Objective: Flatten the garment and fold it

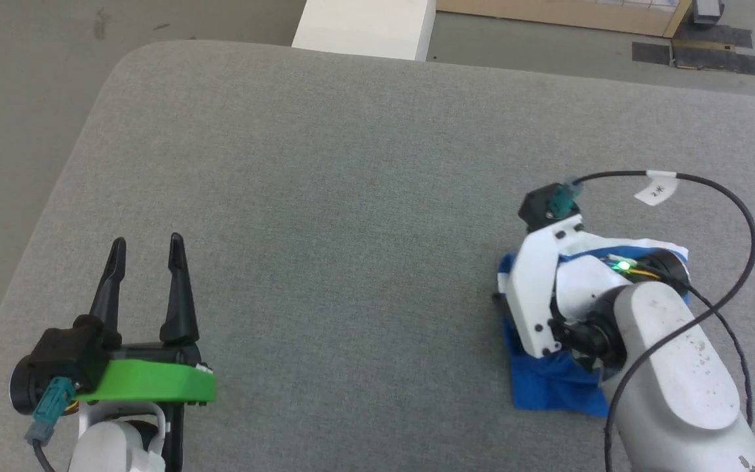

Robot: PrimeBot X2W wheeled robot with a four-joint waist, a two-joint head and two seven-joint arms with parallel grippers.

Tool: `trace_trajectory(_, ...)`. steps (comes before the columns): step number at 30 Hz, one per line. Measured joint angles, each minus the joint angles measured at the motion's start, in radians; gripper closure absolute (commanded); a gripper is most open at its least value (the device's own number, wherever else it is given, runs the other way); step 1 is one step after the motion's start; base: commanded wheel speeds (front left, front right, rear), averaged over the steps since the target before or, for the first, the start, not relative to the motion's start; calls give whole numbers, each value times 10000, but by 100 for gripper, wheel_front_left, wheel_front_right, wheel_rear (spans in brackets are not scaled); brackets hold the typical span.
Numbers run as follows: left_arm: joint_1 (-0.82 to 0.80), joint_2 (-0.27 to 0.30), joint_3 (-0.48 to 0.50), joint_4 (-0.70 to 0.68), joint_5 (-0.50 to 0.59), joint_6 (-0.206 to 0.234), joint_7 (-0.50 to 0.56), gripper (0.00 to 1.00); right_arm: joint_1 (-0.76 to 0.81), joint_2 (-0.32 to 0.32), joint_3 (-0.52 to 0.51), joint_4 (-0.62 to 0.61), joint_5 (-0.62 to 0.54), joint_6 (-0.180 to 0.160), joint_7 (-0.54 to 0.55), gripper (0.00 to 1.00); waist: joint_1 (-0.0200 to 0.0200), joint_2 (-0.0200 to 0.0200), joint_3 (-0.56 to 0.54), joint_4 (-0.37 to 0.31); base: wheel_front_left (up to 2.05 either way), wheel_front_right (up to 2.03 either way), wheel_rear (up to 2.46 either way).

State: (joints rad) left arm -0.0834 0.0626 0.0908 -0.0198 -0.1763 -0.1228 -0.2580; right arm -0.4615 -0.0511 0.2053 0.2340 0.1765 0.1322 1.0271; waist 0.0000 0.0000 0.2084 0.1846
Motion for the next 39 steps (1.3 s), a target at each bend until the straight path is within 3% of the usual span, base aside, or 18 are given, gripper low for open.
trace_trajectory(6, 8, -15, 77, -6, 19, -4, 0, 0, -100, 21, -107, -1172, 337, 0, -305, 0, 0, 0, -246, -332, 0, 0, 0)
trace_trajectory(14, 5, -12, 130, -115, 94, -8, 0, 0, 627, -320, -2305, -2531, -353, 0, -238, 0, 0, 0, -475, -937, 0, 0, 0)
trace_trajectory(21, -11, 6, 35, -146, 92, -8, 0, 0, 1662, -251, -3150, -2025, -686, 0, -506, 0, 1, 0, -277, -1120, 0, 0, 0)
trace_trajectory(31, -71, 182, -15, -100, 44, -8, 0, 0, 1969, -79, -3112, -625, -959, 0, -988, 0, 0, 0, 20, -952, 0, 0, 0)
trace_trajectory(32, -71, 203, -6, -100, 44, -8, 0, 0, 1960, -84, -3118, -548, -959, 0, -1049, 60, 0, 0, 27, -957, 0, 0, 0)
trace_trajectory(33, -71, 221, 8, -102, 44, -8, 0, 0, 1950, -109, -3093, -491, -957, 0, -1080, 67, 0, 0, 28, -970, 0, 0, 0)
trace_trajectory(34, -70, 244, 42, -104, 44, -8, 0, 0, 1925, -169, -2999, -447, -941, 0, -1154, 100, 0, 0, 25, -998, 0, 0, 0)
trace_trajectory(39, -46, 353, 234, -234, 4, -8, 0, 0, 1662, -518, -2295, -301, -633, 8, -1480, 100, 1, 0, 46, -1344, 0, 0, 0)
